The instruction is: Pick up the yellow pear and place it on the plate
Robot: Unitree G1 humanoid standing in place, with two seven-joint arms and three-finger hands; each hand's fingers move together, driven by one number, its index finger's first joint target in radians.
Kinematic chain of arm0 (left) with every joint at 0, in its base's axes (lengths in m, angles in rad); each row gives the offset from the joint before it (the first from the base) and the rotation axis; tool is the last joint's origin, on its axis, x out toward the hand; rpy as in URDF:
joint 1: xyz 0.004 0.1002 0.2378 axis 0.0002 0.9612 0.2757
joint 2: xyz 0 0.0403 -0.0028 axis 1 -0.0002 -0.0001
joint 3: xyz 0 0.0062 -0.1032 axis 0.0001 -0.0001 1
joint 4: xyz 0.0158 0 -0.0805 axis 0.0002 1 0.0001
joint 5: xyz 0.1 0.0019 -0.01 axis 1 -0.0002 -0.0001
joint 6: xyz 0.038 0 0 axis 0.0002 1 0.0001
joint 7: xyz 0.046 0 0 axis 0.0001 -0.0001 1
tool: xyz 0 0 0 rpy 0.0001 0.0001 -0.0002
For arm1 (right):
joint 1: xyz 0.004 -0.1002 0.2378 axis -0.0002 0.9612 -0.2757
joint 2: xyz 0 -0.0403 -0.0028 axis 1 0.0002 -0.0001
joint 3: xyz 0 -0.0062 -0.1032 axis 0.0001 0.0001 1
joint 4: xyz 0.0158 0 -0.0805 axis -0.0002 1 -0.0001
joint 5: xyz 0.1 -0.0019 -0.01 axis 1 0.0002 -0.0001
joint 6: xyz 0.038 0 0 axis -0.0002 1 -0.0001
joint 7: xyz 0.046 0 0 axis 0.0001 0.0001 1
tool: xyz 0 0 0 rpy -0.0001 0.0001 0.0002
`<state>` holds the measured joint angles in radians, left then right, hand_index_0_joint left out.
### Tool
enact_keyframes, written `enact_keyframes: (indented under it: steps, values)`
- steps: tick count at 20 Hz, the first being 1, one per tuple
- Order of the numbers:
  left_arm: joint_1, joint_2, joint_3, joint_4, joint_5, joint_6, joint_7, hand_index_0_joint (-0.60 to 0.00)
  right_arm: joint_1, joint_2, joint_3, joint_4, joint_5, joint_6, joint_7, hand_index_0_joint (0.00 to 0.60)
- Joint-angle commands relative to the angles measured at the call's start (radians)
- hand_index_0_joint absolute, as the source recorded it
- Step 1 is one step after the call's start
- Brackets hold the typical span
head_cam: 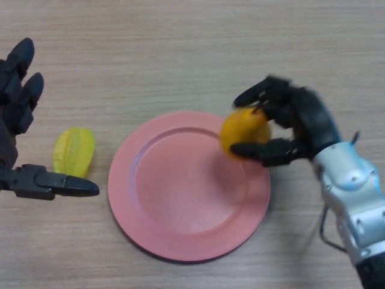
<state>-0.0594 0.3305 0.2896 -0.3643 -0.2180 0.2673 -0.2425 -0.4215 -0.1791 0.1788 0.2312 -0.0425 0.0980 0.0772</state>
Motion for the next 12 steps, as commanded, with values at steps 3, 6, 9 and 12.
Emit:
enact_keyframes:
  steps: [3, 6, 9, 12]
  values:
    - [-0.036, 0.046, 0.052, -0.051, -0.016, -0.121, 0.002, 0.0, 0.003, -0.011, 0.055, -0.103, 0.028, -0.139, -0.115, 0.6]
    - [-0.043, 0.047, 0.046, -0.05, -0.03, -0.108, 0.008, 0.0, 0.026, -0.011, 0.117, -0.049, 0.053, -0.2, -0.159, 0.6]
    - [-0.044, 0.041, 0.035, -0.043, -0.023, -0.138, 0.015, 0.0, 0.023, -0.011, 0.137, -0.007, 0.078, -0.225, -0.225, 0.6]
    - [-0.03, 0.036, 0.03, -0.047, -0.014, -0.144, 0.01, 0.0, 0.065, -0.011, 0.145, -0.044, 0.089, -0.16, -0.206, 0.6]
